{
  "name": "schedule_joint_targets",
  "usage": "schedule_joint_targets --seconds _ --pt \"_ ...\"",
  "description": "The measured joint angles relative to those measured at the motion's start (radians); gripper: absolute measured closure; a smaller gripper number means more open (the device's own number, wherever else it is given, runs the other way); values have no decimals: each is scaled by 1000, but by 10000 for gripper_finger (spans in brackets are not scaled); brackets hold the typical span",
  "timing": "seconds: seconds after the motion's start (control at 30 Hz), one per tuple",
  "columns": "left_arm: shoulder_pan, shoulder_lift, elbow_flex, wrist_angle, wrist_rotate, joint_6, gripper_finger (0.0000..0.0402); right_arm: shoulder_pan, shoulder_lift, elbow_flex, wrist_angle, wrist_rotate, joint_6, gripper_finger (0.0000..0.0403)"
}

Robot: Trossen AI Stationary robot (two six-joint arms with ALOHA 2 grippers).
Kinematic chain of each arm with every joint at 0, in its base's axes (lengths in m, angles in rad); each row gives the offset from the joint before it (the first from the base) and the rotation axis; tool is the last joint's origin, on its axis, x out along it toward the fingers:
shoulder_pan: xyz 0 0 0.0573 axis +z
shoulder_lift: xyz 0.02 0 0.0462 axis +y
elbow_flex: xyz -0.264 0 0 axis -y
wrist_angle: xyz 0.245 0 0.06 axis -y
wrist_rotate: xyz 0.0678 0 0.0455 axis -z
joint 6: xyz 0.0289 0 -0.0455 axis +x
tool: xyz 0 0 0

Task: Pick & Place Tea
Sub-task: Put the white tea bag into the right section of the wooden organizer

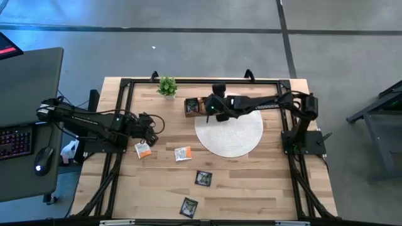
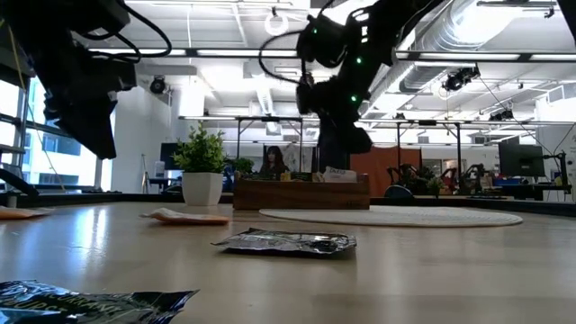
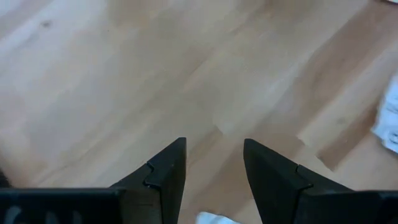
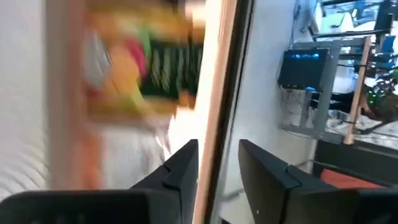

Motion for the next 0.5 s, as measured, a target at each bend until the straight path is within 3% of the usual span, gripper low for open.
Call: schedule_joint_targets --seconds 0.07,0.3,0.4,0.5 --pt "0 0 0 9 43 0 244 34 0 0 26 -52 86 285" --pt "0 3 -3 -3 236 1 244 169 2 0 226 -427 388 285" --pt "0 8 -40 -10 297 8 244 219 4 0 316 -507 438 285" --pt "0 8 -103 -14 353 -8 244 262 11 0 371 -518 443 285"
